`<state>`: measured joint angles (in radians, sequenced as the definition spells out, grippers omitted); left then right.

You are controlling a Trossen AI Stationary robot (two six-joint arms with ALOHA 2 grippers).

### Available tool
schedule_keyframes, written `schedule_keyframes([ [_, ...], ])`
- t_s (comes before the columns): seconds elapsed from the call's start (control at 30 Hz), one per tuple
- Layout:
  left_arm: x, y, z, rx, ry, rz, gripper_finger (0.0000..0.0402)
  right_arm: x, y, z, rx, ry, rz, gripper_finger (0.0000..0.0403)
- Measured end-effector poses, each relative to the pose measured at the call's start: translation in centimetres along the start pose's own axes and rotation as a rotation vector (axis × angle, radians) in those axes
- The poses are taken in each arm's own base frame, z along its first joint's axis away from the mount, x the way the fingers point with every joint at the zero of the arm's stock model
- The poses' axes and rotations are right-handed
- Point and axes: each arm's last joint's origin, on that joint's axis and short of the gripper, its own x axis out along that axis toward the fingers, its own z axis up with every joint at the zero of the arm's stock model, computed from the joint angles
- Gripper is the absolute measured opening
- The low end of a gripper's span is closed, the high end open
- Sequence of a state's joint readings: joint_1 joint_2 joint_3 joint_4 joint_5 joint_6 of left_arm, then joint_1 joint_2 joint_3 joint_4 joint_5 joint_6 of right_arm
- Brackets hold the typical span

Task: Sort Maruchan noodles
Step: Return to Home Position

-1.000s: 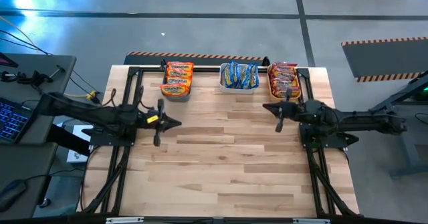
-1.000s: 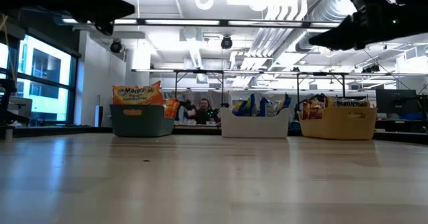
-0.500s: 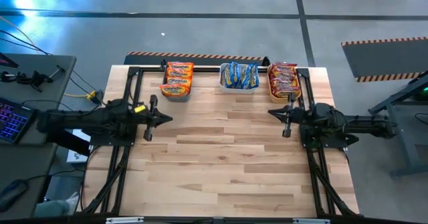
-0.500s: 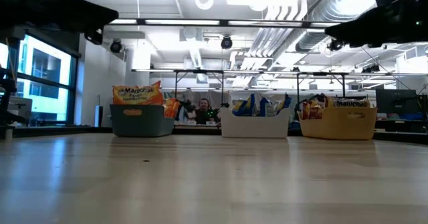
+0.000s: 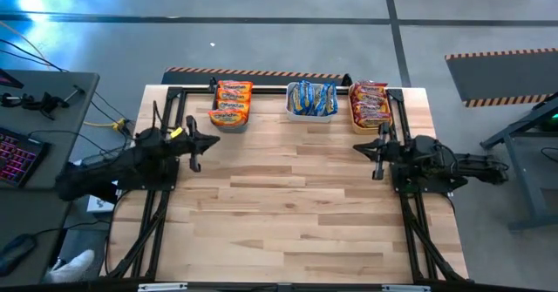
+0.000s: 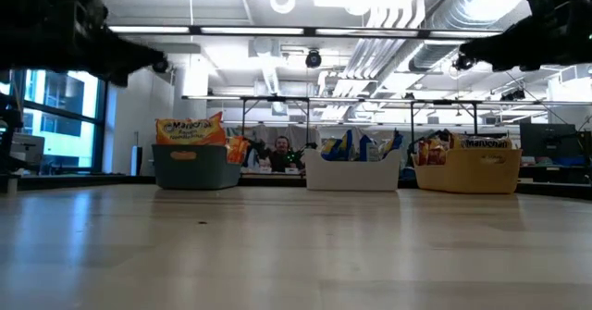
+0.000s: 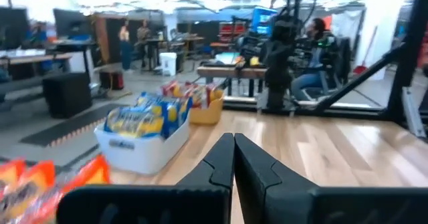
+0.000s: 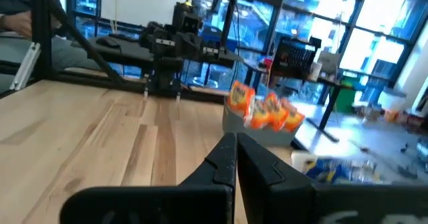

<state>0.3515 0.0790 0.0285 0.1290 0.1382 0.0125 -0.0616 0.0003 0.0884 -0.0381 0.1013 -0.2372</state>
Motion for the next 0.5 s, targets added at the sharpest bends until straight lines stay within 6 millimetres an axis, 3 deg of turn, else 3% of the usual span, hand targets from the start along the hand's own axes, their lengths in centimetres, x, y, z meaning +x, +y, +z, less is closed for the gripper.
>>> schedule_keyframes([
  [0.13, -0.5, 0.4, -0.8, -0.045, 0.035, 0.026, 0.0000, 0.4, 0.3, -1.9, 0.046, 0.053, -0.017, 0.0000],
  [0.3, -0.7, 0.5, -0.2, -0.045, 0.029, -0.025, 0.0000, 0.6, 0.2, -2.1, 0.069, 0.025, -0.023, 0.0000],
  [0.5, -0.7, 1.1, -0.7, -0.022, 0.022, 0.058, 0.0000, 0.5, -0.1, -2.1, 0.063, 0.027, -0.081, 0.0000],
])
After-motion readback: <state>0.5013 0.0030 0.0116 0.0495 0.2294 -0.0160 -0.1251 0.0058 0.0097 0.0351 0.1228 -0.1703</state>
